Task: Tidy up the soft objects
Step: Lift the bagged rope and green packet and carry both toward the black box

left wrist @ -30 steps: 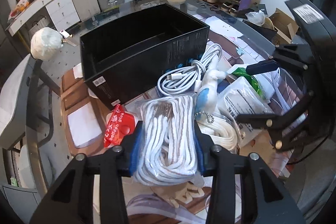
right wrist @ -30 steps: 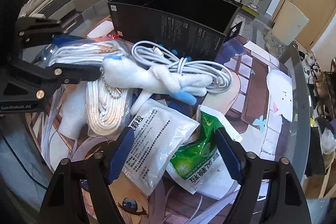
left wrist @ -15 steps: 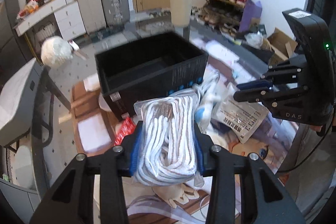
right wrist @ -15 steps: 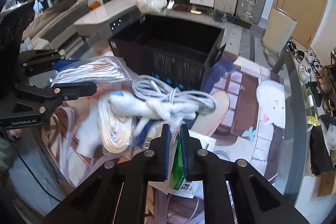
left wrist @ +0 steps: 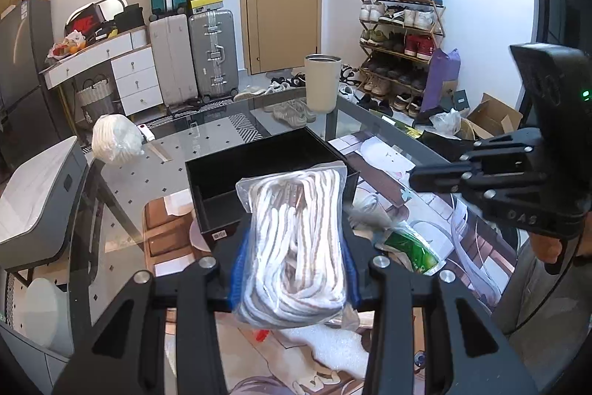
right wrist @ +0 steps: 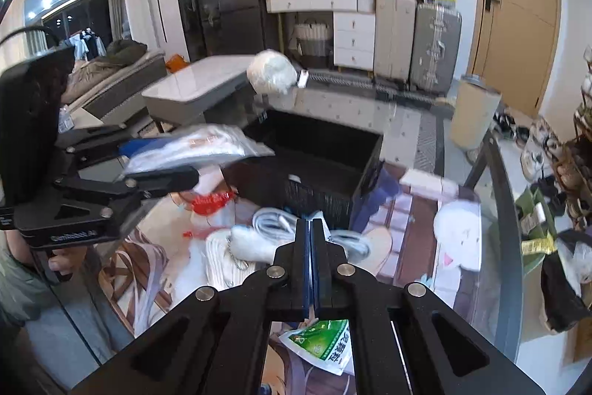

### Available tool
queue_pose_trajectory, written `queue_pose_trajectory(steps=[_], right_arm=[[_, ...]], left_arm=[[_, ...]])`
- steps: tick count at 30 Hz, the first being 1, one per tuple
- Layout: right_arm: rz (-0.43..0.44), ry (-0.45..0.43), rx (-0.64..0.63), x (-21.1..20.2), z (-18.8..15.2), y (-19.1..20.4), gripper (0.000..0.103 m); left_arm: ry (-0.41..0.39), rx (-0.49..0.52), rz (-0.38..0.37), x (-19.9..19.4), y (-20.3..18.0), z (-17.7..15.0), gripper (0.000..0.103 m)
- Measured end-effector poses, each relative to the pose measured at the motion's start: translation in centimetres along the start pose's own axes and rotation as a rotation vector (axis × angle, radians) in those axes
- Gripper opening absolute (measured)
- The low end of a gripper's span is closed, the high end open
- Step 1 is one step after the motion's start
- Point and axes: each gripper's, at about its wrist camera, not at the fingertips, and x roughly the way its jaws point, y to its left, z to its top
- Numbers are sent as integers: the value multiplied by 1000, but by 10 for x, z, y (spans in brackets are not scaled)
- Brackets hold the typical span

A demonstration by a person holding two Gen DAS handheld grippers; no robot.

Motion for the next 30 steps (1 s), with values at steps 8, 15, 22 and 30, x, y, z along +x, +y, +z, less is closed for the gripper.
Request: queue_pose_trajectory(steps=[8, 15, 22, 30], right_arm=[[-27, 116, -12, 37, -20, -3, 55], [35, 186, -133, 56, -24, 8, 82], [3, 274, -137, 88, -34, 3, 31], [-5, 194, -130, 60, -29, 6, 8]], left_arm=[[35, 12, -2, 7, -5, -7, 40], [75, -9, -8, 13, -2, -13, 40], [89, -14, -3, 16, -1, -15, 40], [80, -18, -8, 14, -1, -15, 40]])
